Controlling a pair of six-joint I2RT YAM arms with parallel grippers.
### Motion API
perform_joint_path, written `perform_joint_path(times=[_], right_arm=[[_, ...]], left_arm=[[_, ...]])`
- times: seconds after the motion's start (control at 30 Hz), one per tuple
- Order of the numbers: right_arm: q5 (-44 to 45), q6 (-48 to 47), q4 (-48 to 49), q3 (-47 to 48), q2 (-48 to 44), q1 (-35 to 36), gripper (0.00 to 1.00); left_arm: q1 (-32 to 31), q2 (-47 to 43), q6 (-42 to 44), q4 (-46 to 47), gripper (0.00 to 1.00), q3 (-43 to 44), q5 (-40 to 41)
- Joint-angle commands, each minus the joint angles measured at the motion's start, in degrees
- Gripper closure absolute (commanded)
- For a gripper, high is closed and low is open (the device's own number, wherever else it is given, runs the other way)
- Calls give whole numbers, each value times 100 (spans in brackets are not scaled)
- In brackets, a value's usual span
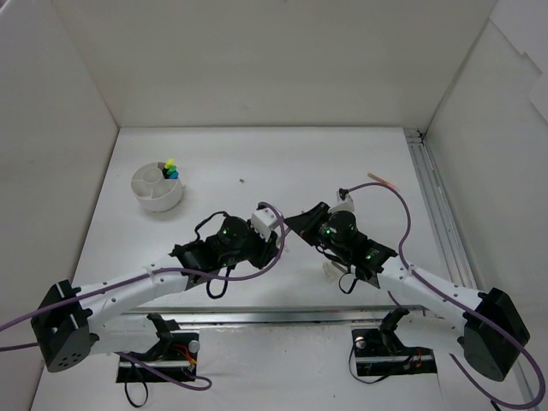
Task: Sort the stationery into containers
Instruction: Place the pen in the storage box.
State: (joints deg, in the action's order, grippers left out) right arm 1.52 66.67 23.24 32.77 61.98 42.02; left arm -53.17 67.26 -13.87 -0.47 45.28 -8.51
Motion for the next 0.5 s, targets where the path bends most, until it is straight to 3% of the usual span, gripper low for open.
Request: perform_joint_path(times=[0.0,0.27,0.47], right_arm=[[-108,170,681,62,200,-18,100],[-240,153,760,89,219,-45,100],[-22,30,550,9,104,-71,100]], left_arm=[[-27,-56,86,434,80,385,8],[-27,50,-11,293,100,491,166],[-27,-362,-308,206,100,464,631]])
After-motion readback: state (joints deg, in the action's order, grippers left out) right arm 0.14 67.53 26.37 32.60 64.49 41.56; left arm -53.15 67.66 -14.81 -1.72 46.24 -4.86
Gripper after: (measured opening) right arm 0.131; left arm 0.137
